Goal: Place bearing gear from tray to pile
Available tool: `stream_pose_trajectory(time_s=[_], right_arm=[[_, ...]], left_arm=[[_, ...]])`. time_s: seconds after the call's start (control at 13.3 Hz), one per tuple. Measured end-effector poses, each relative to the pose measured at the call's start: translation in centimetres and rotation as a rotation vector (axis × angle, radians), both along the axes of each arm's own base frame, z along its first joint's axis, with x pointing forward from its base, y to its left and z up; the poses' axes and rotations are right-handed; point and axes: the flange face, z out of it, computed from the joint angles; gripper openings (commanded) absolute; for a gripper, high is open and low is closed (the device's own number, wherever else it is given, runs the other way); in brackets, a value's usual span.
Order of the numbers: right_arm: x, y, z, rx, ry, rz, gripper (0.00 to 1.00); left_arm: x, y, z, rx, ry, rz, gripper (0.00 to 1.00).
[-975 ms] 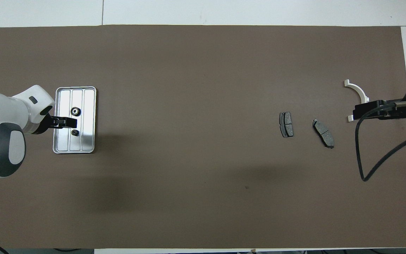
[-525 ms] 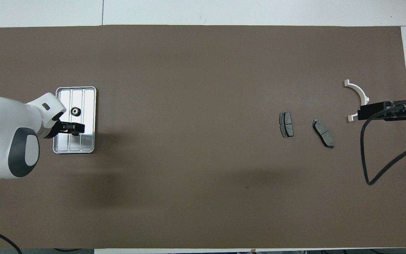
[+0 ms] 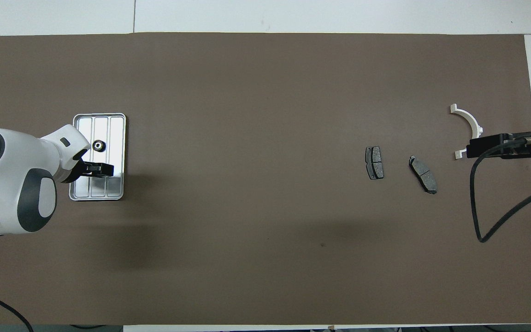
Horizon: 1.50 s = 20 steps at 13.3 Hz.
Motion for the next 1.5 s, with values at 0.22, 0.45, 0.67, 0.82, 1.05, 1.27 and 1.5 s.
stream_pose_trajectory(time_s=[0.22,0.45,0.67,0.82,1.05,1.27,1.5], right_arm=[[0.8,0.4,-5.0,0.001,-0.014,-0.007,1.0],[2.0,2.7,-11.0,0.005,-0.021,-0.016,1.0],[4.2,4.5,-15.9,0.009,-0.029,-0.02,1.0],[5.1,5.4,-18.3,0.011,-0.026,-0.02,1.0],[5.4,5.8,-19.6,0.01,-0.016,-0.023,1.0],[5.4,5.8,-19.5,0.011,-0.017,-0.023,1.0],[5.4,5.8,-19.5,0.011,-0.018,-0.023,1.0]], left_arm=[[-0.1,0.3,-0.8,0.0,0.012,0.005,0.7],[-0.1,0.7,-1.0,0.0,0.016,0.013,0.0],[0.0,0.4,-0.5,-0.003,0.007,0.01,0.0],[0.1,0.4,-0.4,-0.004,0.006,0.01,0.0],[1.7,0.2,2.2,-0.013,0.037,0.02,0.0],[5.1,-4.4,11.6,-0.084,0.058,0.13,0.0],[3.0,-20.3,14.7,-0.017,-0.003,0.248,0.0]])
